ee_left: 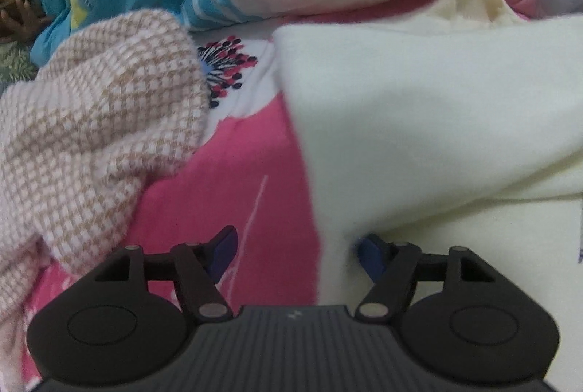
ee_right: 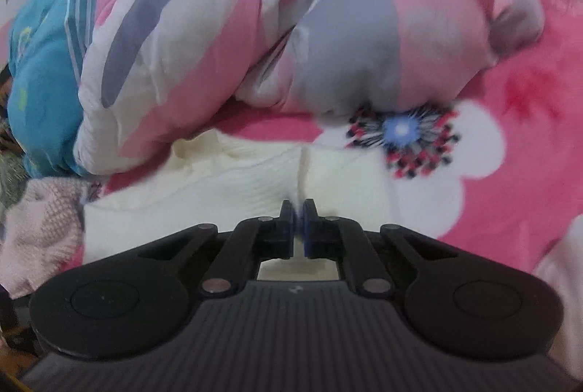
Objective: Fold clothes
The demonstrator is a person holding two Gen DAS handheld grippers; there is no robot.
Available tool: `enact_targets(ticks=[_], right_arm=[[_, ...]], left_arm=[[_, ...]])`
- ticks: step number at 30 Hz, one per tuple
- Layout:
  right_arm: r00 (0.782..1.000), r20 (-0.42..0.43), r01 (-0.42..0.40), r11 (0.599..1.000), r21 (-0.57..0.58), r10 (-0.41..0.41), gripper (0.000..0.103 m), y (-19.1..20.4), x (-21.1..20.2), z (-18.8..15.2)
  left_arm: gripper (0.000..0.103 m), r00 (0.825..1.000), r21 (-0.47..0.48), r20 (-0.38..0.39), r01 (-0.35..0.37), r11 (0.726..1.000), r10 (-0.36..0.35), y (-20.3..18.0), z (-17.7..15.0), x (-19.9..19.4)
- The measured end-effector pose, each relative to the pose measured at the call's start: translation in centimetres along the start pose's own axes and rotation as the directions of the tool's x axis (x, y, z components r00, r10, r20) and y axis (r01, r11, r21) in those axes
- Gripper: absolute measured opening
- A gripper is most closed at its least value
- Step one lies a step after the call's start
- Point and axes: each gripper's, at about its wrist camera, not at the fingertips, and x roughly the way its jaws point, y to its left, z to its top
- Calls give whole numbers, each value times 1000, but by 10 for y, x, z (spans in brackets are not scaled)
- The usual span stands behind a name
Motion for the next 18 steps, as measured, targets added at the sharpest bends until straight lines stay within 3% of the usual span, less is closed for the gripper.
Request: enact_targets(ticks=[3,8,13,16,18], right_arm=[[998,-44,38,999,-7,-38,2,-14,17,-15],[986,-140,95,995,-7,-95,4,-40,57,-46],[981,-130,144,989,-14,-145,10,-35,30,-33],[986,-52,154,987,-40,-156,11,-29,-1,-24],[994,-22,105,991,-84,-107,12,-16,-8,-21]], left_arm=[[83,1000,21,5,-19,1000,19,-2,-1,5],[85,1000,43,-3,15,999,-15,3,-3,0],[85,998,10,-32,62,998,-61,28,-11,-35],[80,997,-42,34,74,996,-73,34,-5,-65],[78,990,-43,104,95,995,-90,27,6,-74]])
